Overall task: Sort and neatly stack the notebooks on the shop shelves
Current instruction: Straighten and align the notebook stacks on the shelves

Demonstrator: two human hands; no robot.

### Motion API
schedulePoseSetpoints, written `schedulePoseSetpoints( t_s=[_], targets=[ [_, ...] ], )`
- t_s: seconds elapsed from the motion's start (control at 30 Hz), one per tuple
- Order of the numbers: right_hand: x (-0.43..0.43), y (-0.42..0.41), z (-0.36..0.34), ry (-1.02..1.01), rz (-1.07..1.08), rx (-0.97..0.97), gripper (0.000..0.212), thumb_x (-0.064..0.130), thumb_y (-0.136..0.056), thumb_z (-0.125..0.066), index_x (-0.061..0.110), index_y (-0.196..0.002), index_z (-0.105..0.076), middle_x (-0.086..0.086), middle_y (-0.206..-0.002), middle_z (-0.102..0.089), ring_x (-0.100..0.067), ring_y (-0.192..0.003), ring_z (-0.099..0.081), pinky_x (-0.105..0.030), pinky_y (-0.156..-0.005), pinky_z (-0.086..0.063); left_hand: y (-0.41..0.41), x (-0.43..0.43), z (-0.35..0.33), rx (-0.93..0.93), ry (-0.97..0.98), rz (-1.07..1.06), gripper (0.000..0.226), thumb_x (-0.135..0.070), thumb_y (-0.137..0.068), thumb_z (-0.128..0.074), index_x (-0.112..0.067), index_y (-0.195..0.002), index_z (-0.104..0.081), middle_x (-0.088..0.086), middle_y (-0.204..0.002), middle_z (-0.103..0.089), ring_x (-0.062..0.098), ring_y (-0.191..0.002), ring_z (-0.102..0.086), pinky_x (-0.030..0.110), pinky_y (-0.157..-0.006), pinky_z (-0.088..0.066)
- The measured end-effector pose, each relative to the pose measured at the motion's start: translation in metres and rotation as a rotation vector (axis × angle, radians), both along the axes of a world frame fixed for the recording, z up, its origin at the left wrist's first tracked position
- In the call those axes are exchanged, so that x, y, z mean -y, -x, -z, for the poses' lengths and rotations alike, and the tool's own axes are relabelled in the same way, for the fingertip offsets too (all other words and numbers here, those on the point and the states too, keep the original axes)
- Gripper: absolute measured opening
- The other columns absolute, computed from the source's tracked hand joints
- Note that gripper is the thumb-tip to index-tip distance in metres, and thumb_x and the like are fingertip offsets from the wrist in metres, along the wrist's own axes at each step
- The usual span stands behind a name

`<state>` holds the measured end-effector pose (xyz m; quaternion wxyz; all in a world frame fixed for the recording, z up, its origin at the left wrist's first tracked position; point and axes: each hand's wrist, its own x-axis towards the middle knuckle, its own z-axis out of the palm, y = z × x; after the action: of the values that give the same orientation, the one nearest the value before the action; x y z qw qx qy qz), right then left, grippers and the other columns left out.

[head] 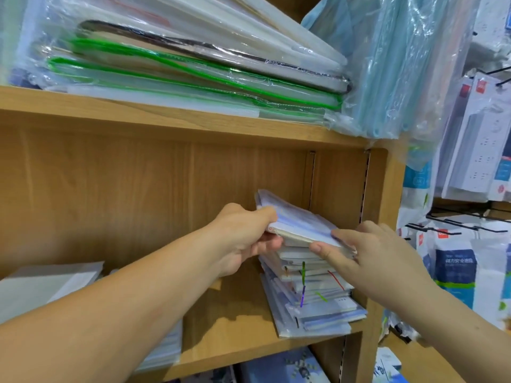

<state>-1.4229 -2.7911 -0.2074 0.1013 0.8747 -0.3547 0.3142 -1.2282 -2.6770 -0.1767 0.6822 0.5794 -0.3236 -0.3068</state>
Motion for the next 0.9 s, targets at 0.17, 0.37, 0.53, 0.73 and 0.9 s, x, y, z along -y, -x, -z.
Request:
schedulePoseSetpoints(
  t_s=[0.17,0.37,0.53,0.73,0.9],
  targets=[
    [-0.051,-0.026,-0.009,-0.661,-0.4,0.283,0.092,0.078,-0.062,-0.075,0.026,-0.136,-0.061,0.005,-0.107,-0.071,-0.009,-0.081,-0.071,-0.026,-0.065,-0.058,-0.016,-0.085,0.004,-0.028,0.038,-0.099,0.016,-0.005,-0.093,-0.066,0.009,-0.086,-0.067,0.012,-0.065,-0.063,0.016,-0.052,-0.06,0.021,-0.049,-0.051],
    [-0.117,-0.085,-0.002,-1.124,-0.656,0.468,0.054,0.034,-0.085,-0.082,0.013,-0.132,-0.063,-0.012,-0.102,-0.07,-0.026,-0.079,-0.071,-0.041,-0.072,-0.065,-0.056,-0.191,0.022,0.216,-0.073,-0.247,0.027,-0.012,-0.102,-0.058,0.003,-0.081,-0.067,0.014,-0.065,-0.06,0.019,-0.055,-0.054,0.026,-0.051,-0.045],
    [-0.159,-0.14,0.036,-1.014,-0.586,0.329,0.044,0.017,-0.099,-0.066,0.014,-0.141,-0.056,0.005,-0.114,-0.058,-0.021,-0.084,-0.066,-0.027,-0.059,-0.057,-0.086,-0.232,0.063,0.458,-0.261,-0.405,0.044,-0.021,-0.104,-0.054,-0.004,-0.063,-0.058,0.014,-0.056,-0.058,0.018,-0.041,-0.043,0.021,-0.047,-0.034],
    [-0.182,-0.169,0.042,-1.0,-0.608,0.351,0.047,0.022,-0.099,-0.066,0.015,-0.143,-0.053,0.0,-0.121,-0.058,-0.017,-0.083,-0.065,-0.023,-0.056,-0.053,-0.116,-0.251,0.078,0.369,-0.242,-0.447,0.047,-0.022,-0.105,-0.053,-0.012,-0.06,-0.05,0.008,-0.05,-0.053,0.02,-0.048,-0.042,0.023,-0.05,-0.034],
    [-0.218,-0.197,0.038,-0.845,-0.628,0.265,0.038,0.024,-0.103,-0.057,0.018,-0.14,-0.057,0.003,-0.115,-0.06,-0.016,-0.088,-0.058,-0.03,-0.079,-0.047,-0.128,-0.292,0.083,0.449,-0.261,-0.52,0.038,-0.035,-0.104,-0.053,-0.006,-0.08,-0.059,0.005,-0.054,-0.06,0.017,-0.044,-0.045,0.023,-0.048,-0.039]
  ],
)
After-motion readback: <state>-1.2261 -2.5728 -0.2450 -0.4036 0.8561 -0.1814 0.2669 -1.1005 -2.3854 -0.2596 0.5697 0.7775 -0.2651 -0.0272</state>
